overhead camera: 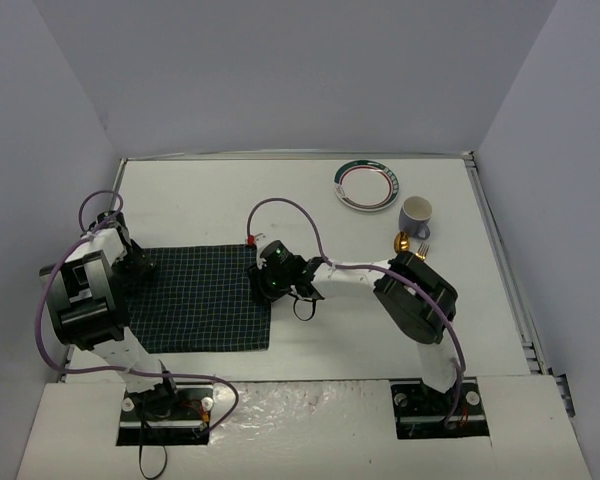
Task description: Set the dinner table for one person
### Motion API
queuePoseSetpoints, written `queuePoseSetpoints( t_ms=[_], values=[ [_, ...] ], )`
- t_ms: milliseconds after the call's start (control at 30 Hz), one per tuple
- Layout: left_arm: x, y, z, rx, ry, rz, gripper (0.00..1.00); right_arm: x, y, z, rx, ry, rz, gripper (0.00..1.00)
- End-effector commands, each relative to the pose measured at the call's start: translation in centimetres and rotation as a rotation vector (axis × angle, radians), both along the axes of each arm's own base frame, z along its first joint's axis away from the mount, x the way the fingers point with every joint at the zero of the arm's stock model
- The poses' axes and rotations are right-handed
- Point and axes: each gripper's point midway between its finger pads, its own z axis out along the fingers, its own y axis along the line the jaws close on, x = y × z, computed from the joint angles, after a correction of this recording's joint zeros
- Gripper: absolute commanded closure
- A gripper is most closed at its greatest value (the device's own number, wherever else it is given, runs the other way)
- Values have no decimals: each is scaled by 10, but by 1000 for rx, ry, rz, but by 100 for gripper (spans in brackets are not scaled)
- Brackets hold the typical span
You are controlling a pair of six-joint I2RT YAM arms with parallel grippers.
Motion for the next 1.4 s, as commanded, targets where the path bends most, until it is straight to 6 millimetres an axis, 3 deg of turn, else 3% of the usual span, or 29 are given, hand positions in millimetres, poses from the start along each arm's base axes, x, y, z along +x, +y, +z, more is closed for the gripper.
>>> queuePoseSetpoints(
  t_ms=[0,233,367,500,633,833,967,1033,1067,1133,1200,1233,1267,1367],
  values=[
    [7,12,1,40,-10,21,41,0,-15,-3,17,15,-63,67],
    [5,14,1,55,3,17,40,-20,-44,-27,-45,65,-98,66],
    [6,15,1,59,0,19,40,-19,-49,-22,-44,49,-112,66],
    [8,16,6,63,-6,9,36,-9,-41,12,5,-7,-115,62],
    [14,16,25,70,-59,2,29,5,-38,55,41,-86,-123,58],
    [27,14,82,94,-197,-20,20,27,-54,136,163,-213,-212,46],
    [20,9,131,125,-296,-50,16,40,-88,185,233,-309,-358,32],
    [12,3,146,129,-342,-63,13,42,-108,200,267,-337,-434,24],
    [10,-1,158,133,-386,-78,13,46,-115,199,265,-338,-468,24],
    [-2,-20,178,135,-478,-146,5,51,-140,219,307,-378,-577,22],
    [-6,-42,188,143,-532,-243,3,58,-162,226,323,-413,-683,20],
    [-10,-44,191,163,-546,-264,3,58,-168,228,332,-415,-698,19],
    [-12,-60,195,174,-569,-335,3,60,-175,229,346,-428,-726,15],
    [-26,-90,212,242,-661,-511,3,64,-199,217,386,-423,-837,5]
  ],
)
